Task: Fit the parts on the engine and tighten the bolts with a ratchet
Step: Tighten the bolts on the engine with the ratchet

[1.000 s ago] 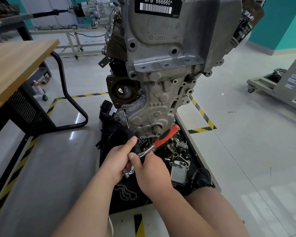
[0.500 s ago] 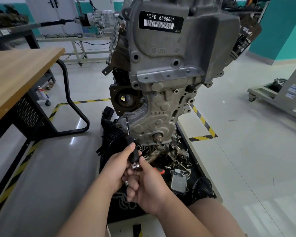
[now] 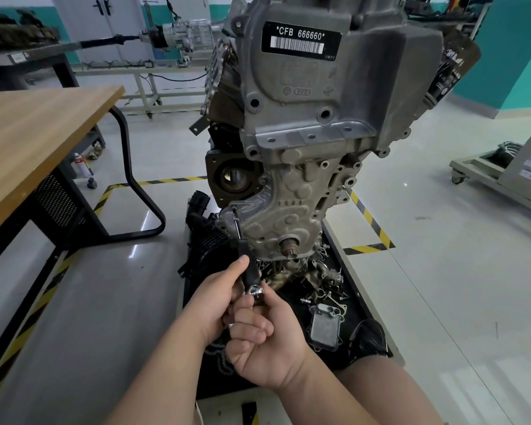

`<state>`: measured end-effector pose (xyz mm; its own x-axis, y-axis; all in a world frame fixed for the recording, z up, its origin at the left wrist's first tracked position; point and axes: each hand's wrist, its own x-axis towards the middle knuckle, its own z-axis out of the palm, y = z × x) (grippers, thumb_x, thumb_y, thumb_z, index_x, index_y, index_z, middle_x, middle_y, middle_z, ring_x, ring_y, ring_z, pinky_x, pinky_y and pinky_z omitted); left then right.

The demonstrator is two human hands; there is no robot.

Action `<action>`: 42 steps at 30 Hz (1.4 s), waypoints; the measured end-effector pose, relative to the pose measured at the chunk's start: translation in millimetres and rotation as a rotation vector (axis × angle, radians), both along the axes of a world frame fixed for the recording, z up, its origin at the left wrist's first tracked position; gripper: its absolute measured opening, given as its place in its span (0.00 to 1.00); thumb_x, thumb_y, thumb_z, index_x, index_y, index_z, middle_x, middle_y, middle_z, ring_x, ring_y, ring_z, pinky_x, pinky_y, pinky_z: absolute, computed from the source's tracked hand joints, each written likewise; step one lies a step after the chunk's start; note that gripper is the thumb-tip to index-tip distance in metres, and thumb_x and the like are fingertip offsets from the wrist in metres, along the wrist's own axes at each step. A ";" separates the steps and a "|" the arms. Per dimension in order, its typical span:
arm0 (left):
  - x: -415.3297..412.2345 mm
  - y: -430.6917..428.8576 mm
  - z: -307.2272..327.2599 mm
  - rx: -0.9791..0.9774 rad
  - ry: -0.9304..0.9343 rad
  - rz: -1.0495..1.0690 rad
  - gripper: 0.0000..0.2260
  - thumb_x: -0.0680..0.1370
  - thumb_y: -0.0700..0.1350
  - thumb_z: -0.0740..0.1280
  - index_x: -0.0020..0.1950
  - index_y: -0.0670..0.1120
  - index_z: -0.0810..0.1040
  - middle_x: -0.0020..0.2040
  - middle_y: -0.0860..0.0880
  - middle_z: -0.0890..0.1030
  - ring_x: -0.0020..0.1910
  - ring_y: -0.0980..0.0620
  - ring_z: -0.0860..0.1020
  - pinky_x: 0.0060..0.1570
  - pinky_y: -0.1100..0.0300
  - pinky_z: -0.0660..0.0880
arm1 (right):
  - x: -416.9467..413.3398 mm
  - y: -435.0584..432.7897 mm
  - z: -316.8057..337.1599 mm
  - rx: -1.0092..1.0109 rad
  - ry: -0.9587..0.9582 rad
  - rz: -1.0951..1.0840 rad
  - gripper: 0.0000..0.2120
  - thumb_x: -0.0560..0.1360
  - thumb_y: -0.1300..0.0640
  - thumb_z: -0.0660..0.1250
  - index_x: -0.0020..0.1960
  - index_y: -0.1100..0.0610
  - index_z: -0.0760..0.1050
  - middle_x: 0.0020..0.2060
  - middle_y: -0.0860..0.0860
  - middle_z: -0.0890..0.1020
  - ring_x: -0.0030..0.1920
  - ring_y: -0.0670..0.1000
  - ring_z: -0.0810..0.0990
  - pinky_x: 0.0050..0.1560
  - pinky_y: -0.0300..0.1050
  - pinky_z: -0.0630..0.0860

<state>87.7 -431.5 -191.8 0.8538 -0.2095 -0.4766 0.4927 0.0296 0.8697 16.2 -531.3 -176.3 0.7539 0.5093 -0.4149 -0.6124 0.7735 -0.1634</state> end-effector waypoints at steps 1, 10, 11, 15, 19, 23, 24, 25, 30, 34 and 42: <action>0.2 -0.5 0.0 -0.008 0.002 0.003 0.21 0.71 0.64 0.68 0.43 0.47 0.86 0.23 0.52 0.67 0.22 0.56 0.67 0.29 0.60 0.62 | 0.2 -0.4 -0.4 0.016 -0.003 0.001 0.26 0.77 0.36 0.58 0.34 0.56 0.73 0.15 0.47 0.64 0.15 0.47 0.64 0.22 0.36 0.66; 2.5 -0.7 0.4 -0.021 -0.045 -0.035 0.28 0.62 0.65 0.70 0.48 0.43 0.78 0.20 0.52 0.66 0.18 0.57 0.65 0.19 0.66 0.59 | 0.7 -1.5 0.1 -0.116 -0.010 0.012 0.25 0.76 0.35 0.57 0.33 0.53 0.71 0.15 0.46 0.63 0.17 0.46 0.64 0.22 0.37 0.66; 2.5 -0.7 0.4 -0.030 -0.049 -0.037 0.27 0.61 0.66 0.70 0.45 0.44 0.78 0.20 0.53 0.66 0.18 0.57 0.66 0.19 0.67 0.59 | 0.7 -1.7 0.6 -0.146 -0.010 0.013 0.26 0.76 0.34 0.56 0.33 0.53 0.72 0.16 0.46 0.63 0.17 0.46 0.64 0.23 0.37 0.66; 2.1 -2.3 -0.6 -0.027 -0.080 -0.066 0.25 0.56 0.67 0.71 0.35 0.47 0.77 0.21 0.52 0.68 0.17 0.57 0.66 0.18 0.69 0.60 | 0.4 -0.4 1.2 -0.327 -0.040 -0.017 0.28 0.78 0.34 0.54 0.30 0.53 0.71 0.17 0.47 0.61 0.19 0.47 0.63 0.24 0.38 0.66; 2.8 -2.1 -2.8 -0.011 -0.103 -0.076 0.30 0.58 0.67 0.70 0.44 0.42 0.77 0.23 0.49 0.67 0.19 0.55 0.65 0.19 0.66 0.58 | 0.5 0.2 -0.3 -0.576 -0.088 -0.072 0.27 0.79 0.35 0.54 0.34 0.56 0.69 0.19 0.50 0.64 0.20 0.50 0.65 0.26 0.40 0.67; 3.1 -3.3 -3.8 -0.024 -0.101 -0.048 0.23 0.58 0.66 0.72 0.29 0.47 0.73 0.23 0.49 0.65 0.21 0.52 0.65 0.20 0.64 0.58 | 1.2 -5.4 -3.1 -1.006 -0.253 -0.060 0.27 0.81 0.39 0.52 0.37 0.59 0.74 0.19 0.50 0.71 0.20 0.52 0.70 0.27 0.38 0.69; 3.1 -3.6 -4.2 -0.025 -0.100 -0.042 0.23 0.58 0.67 0.72 0.27 0.48 0.71 0.22 0.49 0.64 0.22 0.52 0.65 0.21 0.64 0.58 | 1.3 -6.8 -3.4 -1.092 -0.288 -0.061 0.27 0.81 0.40 0.52 0.37 0.59 0.74 0.19 0.49 0.73 0.20 0.51 0.71 0.26 0.37 0.69; 3.1 -3.7 -4.6 -0.027 -0.099 -0.043 0.23 0.58 0.67 0.72 0.27 0.49 0.71 0.23 0.50 0.64 0.22 0.52 0.64 0.21 0.64 0.58 | 1.2 -8.2 -2.9 -1.152 -0.312 -0.068 0.27 0.81 0.41 0.53 0.36 0.58 0.75 0.18 0.48 0.73 0.19 0.51 0.72 0.25 0.36 0.69; 3.1 -3.5 -6.1 -0.019 -0.097 -0.071 0.21 0.59 0.68 0.72 0.25 0.50 0.75 0.24 0.51 0.65 0.21 0.55 0.63 0.20 0.64 0.58 | 3.3 -15.5 -5.2 -1.583 -0.439 -0.091 0.26 0.76 0.36 0.59 0.28 0.53 0.73 0.20 0.45 0.73 0.24 0.45 0.72 0.31 0.45 0.71; 2.8 -3.9 -7.0 0.028 -0.106 -0.089 0.22 0.58 0.69 0.71 0.23 0.51 0.74 0.24 0.51 0.69 0.21 0.56 0.65 0.20 0.63 0.60 | 5.6 -21.9 -6.3 -2.040 -0.628 0.033 0.27 0.73 0.29 0.53 0.41 0.52 0.75 0.34 0.47 0.80 0.38 0.49 0.79 0.40 0.46 0.76; 0.2 -4.5 -2.9 0.014 -0.086 -0.084 0.21 0.58 0.68 0.71 0.23 0.51 0.75 0.24 0.51 0.68 0.21 0.56 0.64 0.21 0.64 0.58 | 5.8 -20.1 -6.6 -1.596 -0.513 -0.067 0.26 0.76 0.38 0.61 0.27 0.54 0.71 0.22 0.48 0.73 0.25 0.48 0.71 0.32 0.47 0.71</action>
<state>87.9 -436.0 -194.7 0.8712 -0.2759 -0.4061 0.4168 -0.0216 0.9088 22.0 -551.4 -182.9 0.9675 -0.1869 -0.1704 -0.2255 -0.3326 -0.9157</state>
